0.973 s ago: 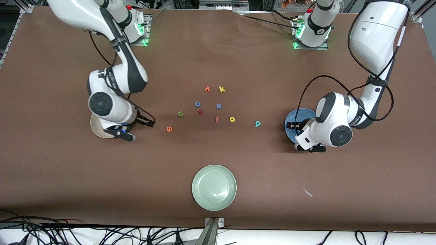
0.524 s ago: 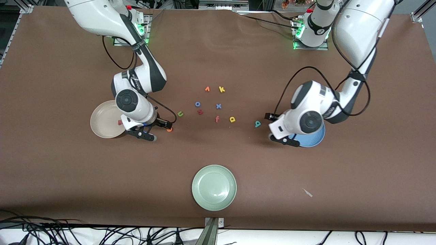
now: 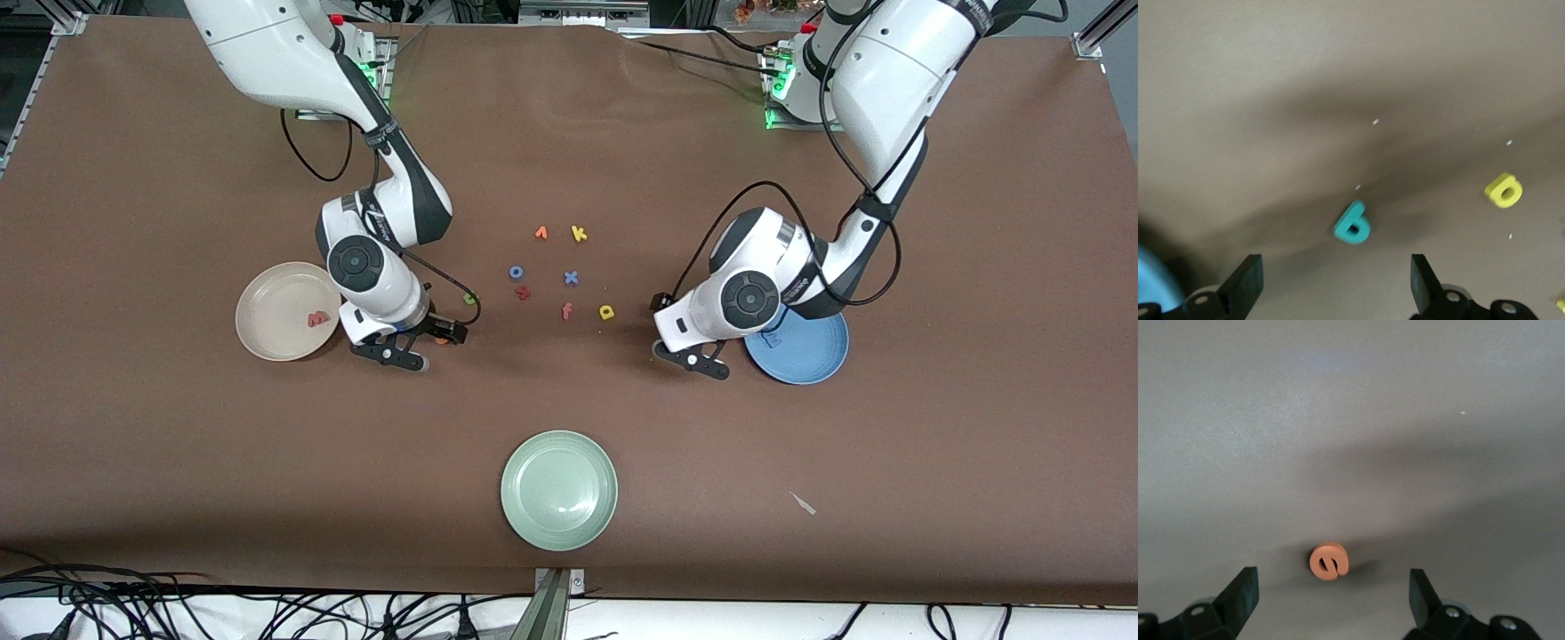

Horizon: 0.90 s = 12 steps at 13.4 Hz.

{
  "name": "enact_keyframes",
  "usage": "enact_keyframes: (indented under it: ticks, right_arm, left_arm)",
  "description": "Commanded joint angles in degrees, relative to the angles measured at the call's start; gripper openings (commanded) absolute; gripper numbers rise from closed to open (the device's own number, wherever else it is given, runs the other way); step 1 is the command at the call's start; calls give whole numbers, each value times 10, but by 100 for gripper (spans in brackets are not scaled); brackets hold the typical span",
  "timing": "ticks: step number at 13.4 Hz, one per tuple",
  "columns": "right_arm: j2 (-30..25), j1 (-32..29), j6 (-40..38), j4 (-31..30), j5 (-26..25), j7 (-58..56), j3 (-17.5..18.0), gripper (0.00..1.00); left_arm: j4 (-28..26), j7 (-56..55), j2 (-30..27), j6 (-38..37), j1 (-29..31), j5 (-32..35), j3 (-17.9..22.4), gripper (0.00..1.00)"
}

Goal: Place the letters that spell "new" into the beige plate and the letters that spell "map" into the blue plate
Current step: 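Grasp teal b with the left gripper while the right gripper grasps orange e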

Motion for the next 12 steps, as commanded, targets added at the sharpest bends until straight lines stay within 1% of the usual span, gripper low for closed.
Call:
enact_keyframes:
  ticks: [1, 2, 3, 4, 5, 7, 8, 10, 11, 12]
  right_arm:
    - [13, 0, 26, 3, 10, -3, 8, 99]
    - [15, 0, 30, 2, 10, -6, 8, 99]
    - [19, 0, 33, 1, 10, -6, 9, 98]
    - [23, 0, 34, 0, 10, -8, 9, 95]
    - [25, 0, 39, 0, 10, -9, 9, 91]
    - [29, -1, 43, 0, 10, -9, 9, 86]
    - [30, -4, 44, 0, 9, -10, 9, 83]
    - [37, -5, 51, 0, 10, -10, 9, 77]
    - [39, -2, 54, -1, 10, -9, 9, 72]
    - [40, -2, 54, -1, 10, -9, 9, 68]
  left_arm:
    - [-8, 6, 7, 20, -7, 21, -1, 84]
    - [-9, 6, 7, 25, -6, 21, -1, 79]
    - [-14, 6, 8, 30, -7, 21, 0, 78]
    - [-20, 6, 12, 42, -7, 30, 0, 78]
    - [-30, 6, 11, 51, -7, 53, -1, 78]
    - [-38, 5, 12, 59, -6, 62, -1, 78]
    - [-41, 5, 12, 67, -6, 63, -1, 75]
    - [-53, 5, 14, 87, -6, 64, -1, 58]
    - [-53, 5, 14, 88, -6, 65, -1, 53]
    - [-53, 5, 14, 88, -6, 66, -1, 46]
